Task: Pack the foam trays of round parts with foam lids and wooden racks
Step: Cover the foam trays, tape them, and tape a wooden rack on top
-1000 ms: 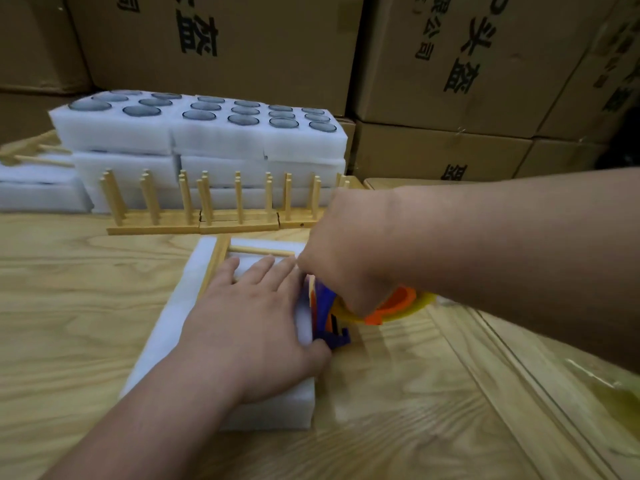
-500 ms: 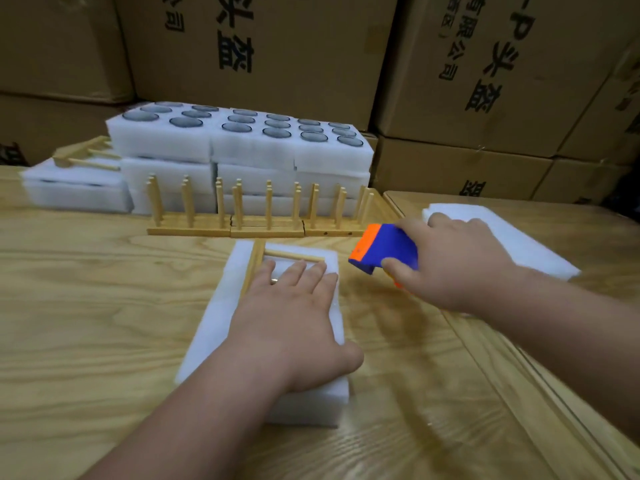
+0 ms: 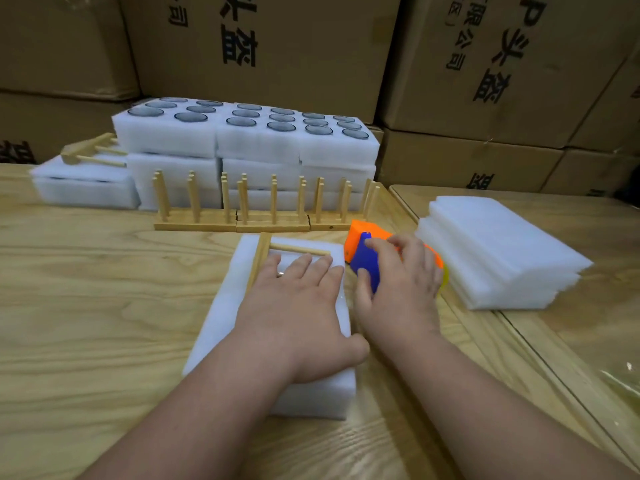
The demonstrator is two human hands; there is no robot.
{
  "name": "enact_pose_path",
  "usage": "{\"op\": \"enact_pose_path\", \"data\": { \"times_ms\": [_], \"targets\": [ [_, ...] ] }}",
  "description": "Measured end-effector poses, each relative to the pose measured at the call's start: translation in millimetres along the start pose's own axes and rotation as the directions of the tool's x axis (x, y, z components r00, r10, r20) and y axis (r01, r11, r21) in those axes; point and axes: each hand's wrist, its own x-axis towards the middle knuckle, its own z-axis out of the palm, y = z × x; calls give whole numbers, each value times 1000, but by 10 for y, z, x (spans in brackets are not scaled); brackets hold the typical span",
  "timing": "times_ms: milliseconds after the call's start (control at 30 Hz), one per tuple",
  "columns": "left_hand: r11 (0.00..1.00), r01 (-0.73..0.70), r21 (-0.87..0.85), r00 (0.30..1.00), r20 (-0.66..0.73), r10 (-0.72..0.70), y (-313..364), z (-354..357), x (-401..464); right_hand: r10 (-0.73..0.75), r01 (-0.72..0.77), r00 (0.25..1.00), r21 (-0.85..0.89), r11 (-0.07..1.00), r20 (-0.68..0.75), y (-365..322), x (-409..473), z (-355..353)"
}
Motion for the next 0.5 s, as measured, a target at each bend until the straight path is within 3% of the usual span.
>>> {"op": "enact_pose_path", "data": {
  "times_ms": [33,100,167,500],
  "targets": [
    [1000,0,-3,1000,-2,0,0,-1,-3,4,-6,999,48,999,38,-48,-24,41],
    [1000,2,-10,1000,-6,-2,3,-3,-8,128,-162,968,151,975,214,-100,-68,109],
    [1000,1,-19,1000,-9,-1,4,-3,-8,227,-288,913,142,947,338,-72,-110,191],
    [998,61,-5,998,-26,-61,85,-82,-54,213,-203,884,-69,977,416,-27,-87,287]
  ]
}}
